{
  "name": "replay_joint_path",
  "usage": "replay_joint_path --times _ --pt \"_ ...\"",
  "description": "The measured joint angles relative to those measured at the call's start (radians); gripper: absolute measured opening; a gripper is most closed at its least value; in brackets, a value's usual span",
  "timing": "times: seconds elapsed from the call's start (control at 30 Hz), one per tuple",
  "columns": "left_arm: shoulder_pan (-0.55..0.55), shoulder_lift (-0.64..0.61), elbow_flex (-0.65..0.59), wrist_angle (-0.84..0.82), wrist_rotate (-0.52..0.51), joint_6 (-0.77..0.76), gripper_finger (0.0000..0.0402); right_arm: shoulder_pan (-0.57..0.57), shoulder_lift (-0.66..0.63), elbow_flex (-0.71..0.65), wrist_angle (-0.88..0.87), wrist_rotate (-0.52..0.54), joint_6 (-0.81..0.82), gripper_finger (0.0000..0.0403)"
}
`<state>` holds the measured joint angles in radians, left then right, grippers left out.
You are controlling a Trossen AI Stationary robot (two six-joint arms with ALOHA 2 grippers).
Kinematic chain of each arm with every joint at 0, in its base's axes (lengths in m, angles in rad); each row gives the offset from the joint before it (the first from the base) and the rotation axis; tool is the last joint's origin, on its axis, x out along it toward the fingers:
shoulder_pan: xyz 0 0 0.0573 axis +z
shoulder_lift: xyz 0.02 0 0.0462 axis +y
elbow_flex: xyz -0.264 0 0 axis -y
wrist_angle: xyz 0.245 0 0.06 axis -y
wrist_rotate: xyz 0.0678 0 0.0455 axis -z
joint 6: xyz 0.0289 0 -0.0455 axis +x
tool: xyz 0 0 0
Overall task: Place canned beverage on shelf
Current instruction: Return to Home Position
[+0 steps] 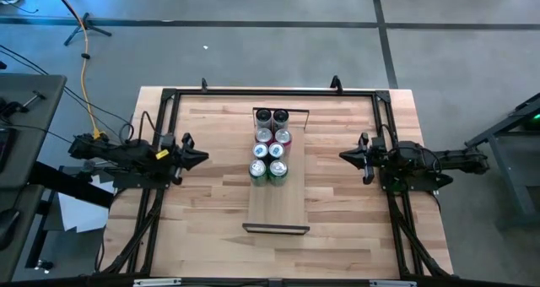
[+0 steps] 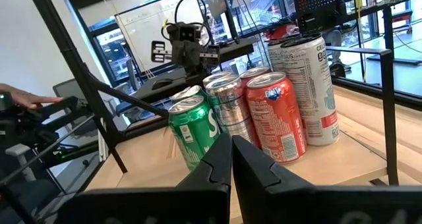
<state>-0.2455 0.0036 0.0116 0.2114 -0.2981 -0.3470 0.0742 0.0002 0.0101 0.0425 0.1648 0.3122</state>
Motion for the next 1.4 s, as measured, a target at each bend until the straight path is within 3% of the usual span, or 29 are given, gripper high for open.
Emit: replay_joint_path --times 0.53,1.4 --pt "0.000 0.000 0.000 -0.159 0.000 0.000 0.0001 0.000 0.017 0.000 0.000 0.000 0.001 0.0000" --pt "0.000 0.007 0.000 -0.157 0.000 0.000 0.0001 0.000 0.018 -0.001 0.002 0.000 0.001 0.0000"
